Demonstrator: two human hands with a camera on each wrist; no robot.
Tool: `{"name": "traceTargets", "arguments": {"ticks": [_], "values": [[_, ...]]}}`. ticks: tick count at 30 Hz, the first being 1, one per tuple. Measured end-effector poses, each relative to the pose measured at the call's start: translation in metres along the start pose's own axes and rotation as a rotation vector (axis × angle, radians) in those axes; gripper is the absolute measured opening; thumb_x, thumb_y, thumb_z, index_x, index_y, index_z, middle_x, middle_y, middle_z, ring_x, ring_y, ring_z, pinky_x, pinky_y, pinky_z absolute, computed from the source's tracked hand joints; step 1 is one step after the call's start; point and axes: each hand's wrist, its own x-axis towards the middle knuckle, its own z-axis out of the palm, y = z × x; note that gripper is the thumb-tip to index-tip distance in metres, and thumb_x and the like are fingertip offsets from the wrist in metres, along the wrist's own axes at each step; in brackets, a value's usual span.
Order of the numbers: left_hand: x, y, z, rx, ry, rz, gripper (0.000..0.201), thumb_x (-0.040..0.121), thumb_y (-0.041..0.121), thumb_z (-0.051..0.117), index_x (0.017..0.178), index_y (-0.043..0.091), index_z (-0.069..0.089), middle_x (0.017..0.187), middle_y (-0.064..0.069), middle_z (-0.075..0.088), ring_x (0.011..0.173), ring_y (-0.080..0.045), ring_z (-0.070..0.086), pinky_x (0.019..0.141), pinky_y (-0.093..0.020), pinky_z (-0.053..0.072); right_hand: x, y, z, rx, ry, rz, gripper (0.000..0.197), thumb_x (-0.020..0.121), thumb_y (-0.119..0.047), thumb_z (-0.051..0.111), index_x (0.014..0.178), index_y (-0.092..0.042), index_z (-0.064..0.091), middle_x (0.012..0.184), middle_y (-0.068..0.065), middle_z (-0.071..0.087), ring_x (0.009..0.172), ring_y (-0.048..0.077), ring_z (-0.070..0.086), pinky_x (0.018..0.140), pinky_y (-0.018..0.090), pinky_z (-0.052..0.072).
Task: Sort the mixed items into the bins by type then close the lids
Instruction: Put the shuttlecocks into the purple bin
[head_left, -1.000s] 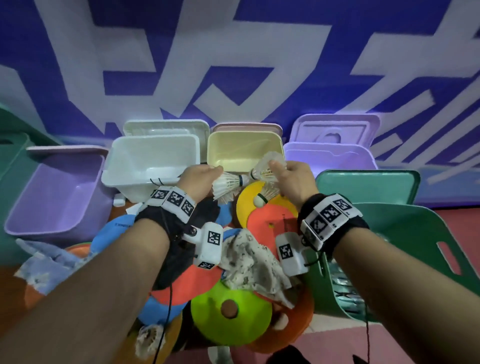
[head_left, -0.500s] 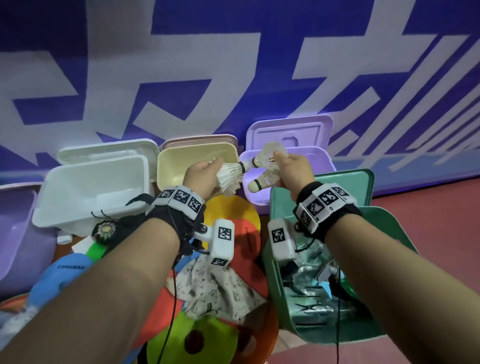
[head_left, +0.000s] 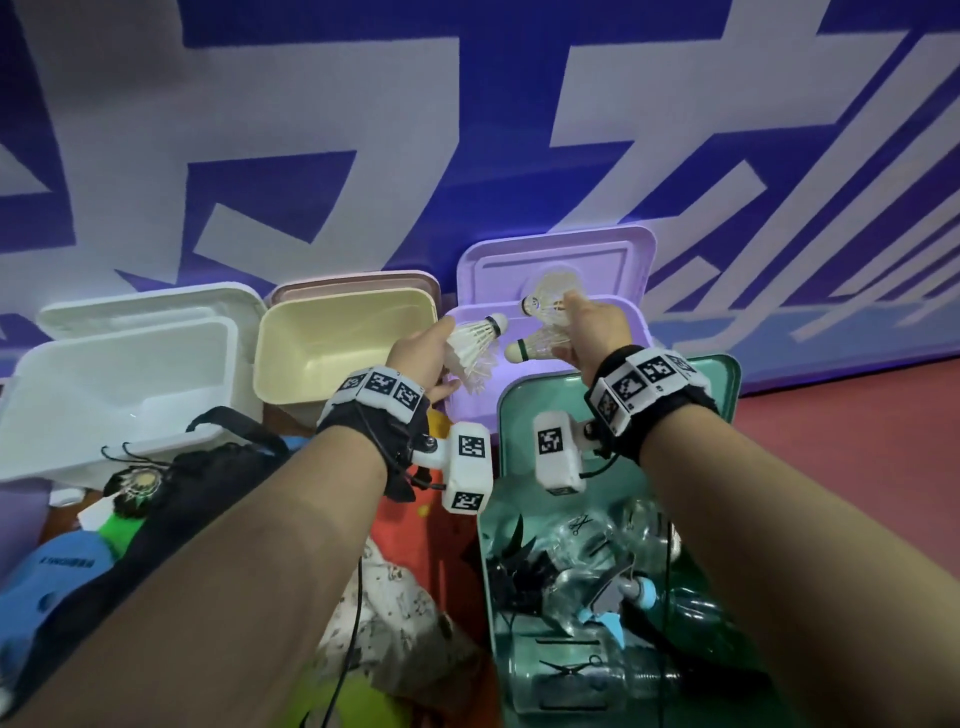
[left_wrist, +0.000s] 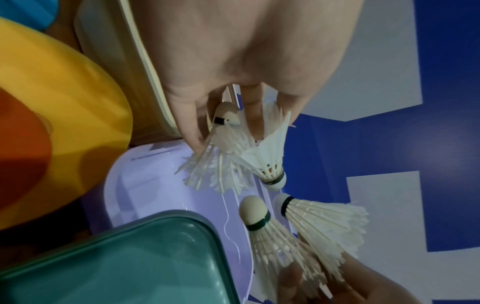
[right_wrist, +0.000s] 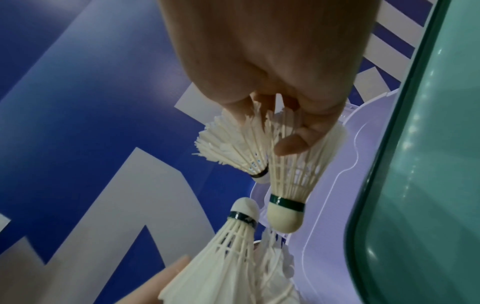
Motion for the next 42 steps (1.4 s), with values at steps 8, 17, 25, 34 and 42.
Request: {"name": "traceTargets", "arguments": {"ticks": [8, 17, 25, 34, 42], "values": [[0.023, -0.004, 0.025, 0.059, -0.035, -0.036, 0.019, 0.089, 0.033, 0.056, 0.081, 0.016, 0.058, 0.081, -0.003, 0.058, 0.089, -0.021, 0.057, 0.071, -0.030, 0.050, 0.028, 0.005, -0.012, 0.042, -0.026, 0.035, 0.028, 0.100, -0.024, 0.043, 0.117, -0.007, 0.056, 0.099, 0.007, 0.050, 0.086, 0.023, 0.053, 0.087, 0.037, 0.053], [0.027, -0.004, 0.035, 0.197, -0.099, -0.060, 0.036, 0.094, 0.050, 0.047, 0.114, 0.023, 0.060, 0.117, 0.000, 0.045, 0.109, -0.023, 0.044, 0.085, -0.037, 0.048, 0.038, 0.011, -0.015, 0.009, -0.032, 0.065, 0.038, 0.097, -0.019, 0.048, 0.130, -0.001, 0.052, 0.092, 0.002, 0.053, 0.091, 0.022, 0.051, 0.081, 0.035, 0.052], [0.024, 0.000, 0.016, 0.210, -0.014, 0.015, 0.030, 0.094, 0.044, 0.048, 0.103, 0.018, 0.060, 0.108, -0.006, 0.053, 0.104, -0.023, 0.053, 0.085, -0.035, 0.049, 0.028, 0.006, -0.009, 0.025, -0.036, 0.040, 0.038, 0.096, -0.020, 0.050, 0.129, -0.001, 0.052, 0.097, 0.007, 0.051, 0.090, 0.022, 0.049, 0.076, 0.035, 0.046], [-0.006, 0.004, -0.044, 0.151, 0.137, 0.244, 0.028, 0.096, 0.035, 0.050, 0.110, 0.015, 0.063, 0.103, 0.000, 0.063, 0.093, -0.015, 0.061, 0.072, -0.027, 0.047, -0.026, -0.009, 0.043, -0.056, -0.168, -0.133, 0.014, 0.095, -0.023, 0.050, 0.091, -0.012, 0.057, 0.071, 0.001, 0.050, 0.063, 0.015, 0.049, 0.055, 0.024, 0.040], [-0.043, -0.008, -0.135, 0.179, 0.245, 0.374, 0.018, 0.095, 0.033, 0.053, 0.080, 0.025, 0.060, 0.091, 0.000, 0.067, 0.079, -0.014, 0.065, 0.087, -0.037, 0.051, -0.102, -0.022, 0.109, -0.181, -0.325, -0.290, 0.013, 0.094, -0.022, 0.053, 0.089, -0.011, 0.058, 0.074, 0.005, 0.052, 0.063, 0.016, 0.050, 0.055, 0.023, 0.039]]}}
